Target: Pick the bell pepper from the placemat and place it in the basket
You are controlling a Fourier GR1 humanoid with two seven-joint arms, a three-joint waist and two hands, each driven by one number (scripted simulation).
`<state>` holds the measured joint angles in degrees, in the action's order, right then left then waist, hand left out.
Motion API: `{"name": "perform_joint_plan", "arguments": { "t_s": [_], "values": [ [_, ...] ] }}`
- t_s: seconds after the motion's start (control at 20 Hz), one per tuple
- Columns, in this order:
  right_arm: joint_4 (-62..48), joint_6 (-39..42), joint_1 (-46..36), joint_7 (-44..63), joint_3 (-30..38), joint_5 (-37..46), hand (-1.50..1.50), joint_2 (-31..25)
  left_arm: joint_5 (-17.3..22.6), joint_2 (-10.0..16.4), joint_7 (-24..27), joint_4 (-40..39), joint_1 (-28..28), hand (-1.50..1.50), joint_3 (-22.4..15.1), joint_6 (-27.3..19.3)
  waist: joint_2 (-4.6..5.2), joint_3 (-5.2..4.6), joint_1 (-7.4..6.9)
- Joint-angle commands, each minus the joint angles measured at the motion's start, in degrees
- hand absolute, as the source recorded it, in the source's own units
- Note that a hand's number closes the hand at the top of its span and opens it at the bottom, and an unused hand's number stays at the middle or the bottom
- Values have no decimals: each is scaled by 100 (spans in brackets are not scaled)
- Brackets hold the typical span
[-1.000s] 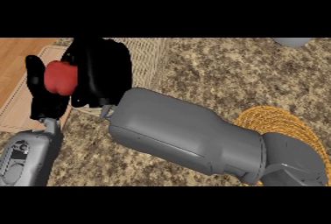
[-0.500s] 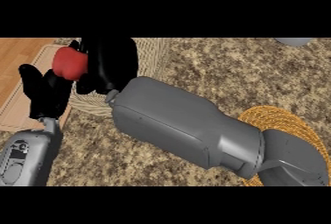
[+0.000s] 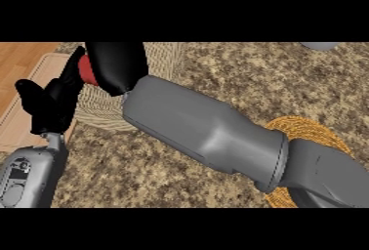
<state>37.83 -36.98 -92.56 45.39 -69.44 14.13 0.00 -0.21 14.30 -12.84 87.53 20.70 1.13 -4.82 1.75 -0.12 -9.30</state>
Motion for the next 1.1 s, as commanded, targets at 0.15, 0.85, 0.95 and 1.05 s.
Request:
{"name": "perform_joint_plan", "arguments": {
  "t_s": [0.15,0.85,0.95,1.05],
  "values": [
    [-371,394,-375,-31,-418,200,150,0,82,-149,-8,-274,-136,0,-45,78,63,-43,-67],
    [-701,1781,-140,-264,-400,-485,150,0,-64,-231,-47,-161,-100,0,-116,51,124,-41,-105],
    [-811,1788,-216,-320,-300,-563,150,0,-93,-231,-21,-303,60,0,-84,31,174,-42,-75],
    [-864,1687,-132,-379,-351,-526,150,0,-67,-261,-85,-252,-53,0,-90,41,145,-36,-83]
  ]
}}
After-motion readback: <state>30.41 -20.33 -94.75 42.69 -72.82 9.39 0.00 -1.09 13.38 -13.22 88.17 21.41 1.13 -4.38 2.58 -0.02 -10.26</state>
